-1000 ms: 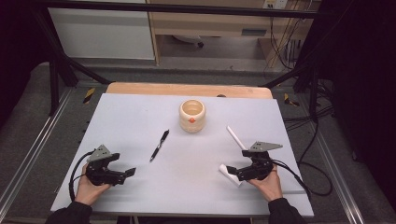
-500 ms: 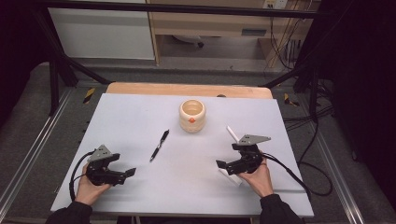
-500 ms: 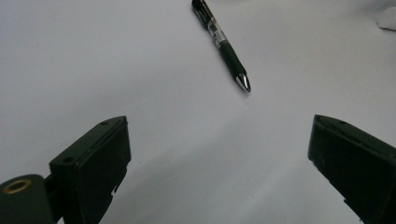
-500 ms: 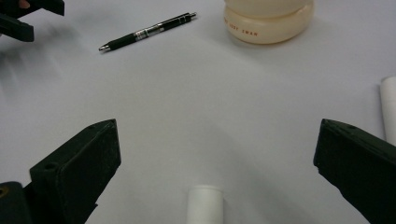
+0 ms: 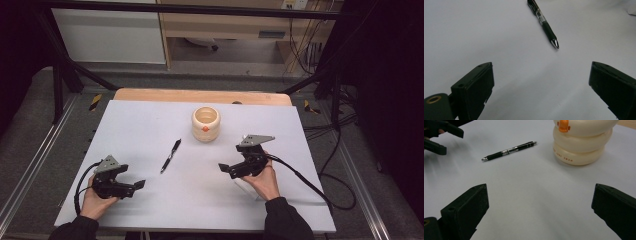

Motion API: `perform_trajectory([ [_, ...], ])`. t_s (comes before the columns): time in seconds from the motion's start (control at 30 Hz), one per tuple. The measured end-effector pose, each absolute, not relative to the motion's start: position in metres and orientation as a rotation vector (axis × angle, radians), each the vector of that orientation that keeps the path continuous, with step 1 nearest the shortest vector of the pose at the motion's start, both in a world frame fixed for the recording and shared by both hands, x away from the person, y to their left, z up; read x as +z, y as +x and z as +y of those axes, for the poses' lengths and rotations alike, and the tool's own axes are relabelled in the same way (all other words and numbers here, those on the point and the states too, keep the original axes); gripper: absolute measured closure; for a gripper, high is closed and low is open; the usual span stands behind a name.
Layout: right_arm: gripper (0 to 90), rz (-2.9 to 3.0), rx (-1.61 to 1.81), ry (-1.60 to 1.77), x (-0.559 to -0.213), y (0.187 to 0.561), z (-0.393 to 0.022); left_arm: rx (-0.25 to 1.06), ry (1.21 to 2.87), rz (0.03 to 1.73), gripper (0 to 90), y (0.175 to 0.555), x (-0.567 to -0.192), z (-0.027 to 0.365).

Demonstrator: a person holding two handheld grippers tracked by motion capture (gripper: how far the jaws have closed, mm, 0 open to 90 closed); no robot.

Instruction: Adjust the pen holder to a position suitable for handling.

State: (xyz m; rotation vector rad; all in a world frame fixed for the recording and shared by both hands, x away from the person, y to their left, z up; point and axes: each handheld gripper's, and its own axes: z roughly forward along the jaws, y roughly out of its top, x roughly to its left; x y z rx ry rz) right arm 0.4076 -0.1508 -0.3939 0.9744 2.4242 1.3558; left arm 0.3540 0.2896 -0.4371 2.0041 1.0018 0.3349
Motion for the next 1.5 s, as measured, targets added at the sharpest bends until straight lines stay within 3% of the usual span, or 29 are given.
perform_trajectory([
  [1.5,6.4,2.430,1.279,0.909,-0.357,0.486,-0.078,0.335,2.004,1.000,6.4,0.354,-0.437,0.290],
])
